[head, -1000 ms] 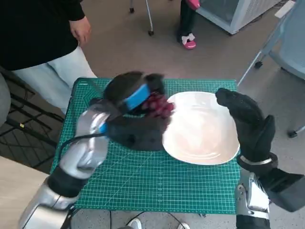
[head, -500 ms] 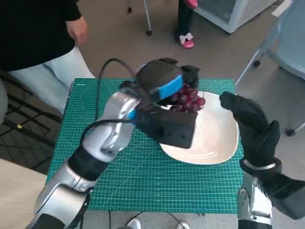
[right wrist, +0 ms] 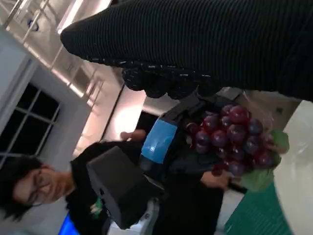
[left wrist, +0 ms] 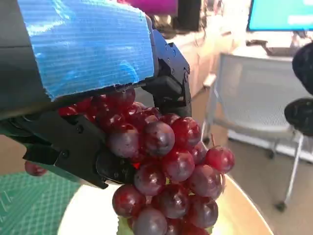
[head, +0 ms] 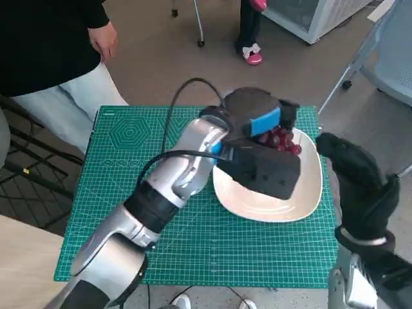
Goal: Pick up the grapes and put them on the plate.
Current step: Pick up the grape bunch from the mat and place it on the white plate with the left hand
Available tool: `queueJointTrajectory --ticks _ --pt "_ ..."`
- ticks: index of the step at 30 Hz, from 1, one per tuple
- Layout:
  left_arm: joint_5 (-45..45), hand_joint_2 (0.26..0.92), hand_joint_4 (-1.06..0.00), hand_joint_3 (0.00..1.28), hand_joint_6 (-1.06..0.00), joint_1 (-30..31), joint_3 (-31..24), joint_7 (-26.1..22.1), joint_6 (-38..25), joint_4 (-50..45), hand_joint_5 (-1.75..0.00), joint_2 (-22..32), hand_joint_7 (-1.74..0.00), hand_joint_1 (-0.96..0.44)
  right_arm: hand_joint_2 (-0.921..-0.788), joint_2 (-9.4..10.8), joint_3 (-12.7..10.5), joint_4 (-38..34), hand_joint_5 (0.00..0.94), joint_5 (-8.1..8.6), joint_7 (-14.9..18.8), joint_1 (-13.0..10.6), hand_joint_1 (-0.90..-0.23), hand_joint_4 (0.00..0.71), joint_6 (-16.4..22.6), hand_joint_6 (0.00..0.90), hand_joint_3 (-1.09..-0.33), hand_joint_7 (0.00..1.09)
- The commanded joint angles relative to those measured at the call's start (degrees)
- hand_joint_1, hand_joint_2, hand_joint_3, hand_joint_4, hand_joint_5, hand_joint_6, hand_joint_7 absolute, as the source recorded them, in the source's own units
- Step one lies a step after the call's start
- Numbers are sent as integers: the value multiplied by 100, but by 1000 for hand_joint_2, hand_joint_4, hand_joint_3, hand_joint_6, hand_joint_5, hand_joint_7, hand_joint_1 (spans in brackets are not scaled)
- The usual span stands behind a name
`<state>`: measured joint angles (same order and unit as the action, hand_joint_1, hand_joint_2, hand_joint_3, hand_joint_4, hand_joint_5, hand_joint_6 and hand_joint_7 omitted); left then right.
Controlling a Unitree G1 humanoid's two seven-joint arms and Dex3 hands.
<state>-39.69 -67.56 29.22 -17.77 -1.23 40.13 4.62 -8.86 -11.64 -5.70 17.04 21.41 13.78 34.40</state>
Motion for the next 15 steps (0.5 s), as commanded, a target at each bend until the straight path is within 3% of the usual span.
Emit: queueJointTrajectory --ticks 1,6,15 --pt "91 921 -522 176 -565 -292 37 -22 193 285 -1424 -123 -1150 4 -921 49 -25 83 3 -230 -250 -190 -641 388 16 69 -787 259" --pt "121 921 -521 182 -531 -375 27 -6 303 504 -1340 -208 -1277 2 -921 80 0 126 1 -344 -411 -236 -637 384 42 70 -791 251" --pt "90 921 -516 165 -616 -485 60 131 373 881 -1507 -343 -1019 3 -921 114 69 128 0 -422 -569 -253 -635 378 58 70 -797 241"
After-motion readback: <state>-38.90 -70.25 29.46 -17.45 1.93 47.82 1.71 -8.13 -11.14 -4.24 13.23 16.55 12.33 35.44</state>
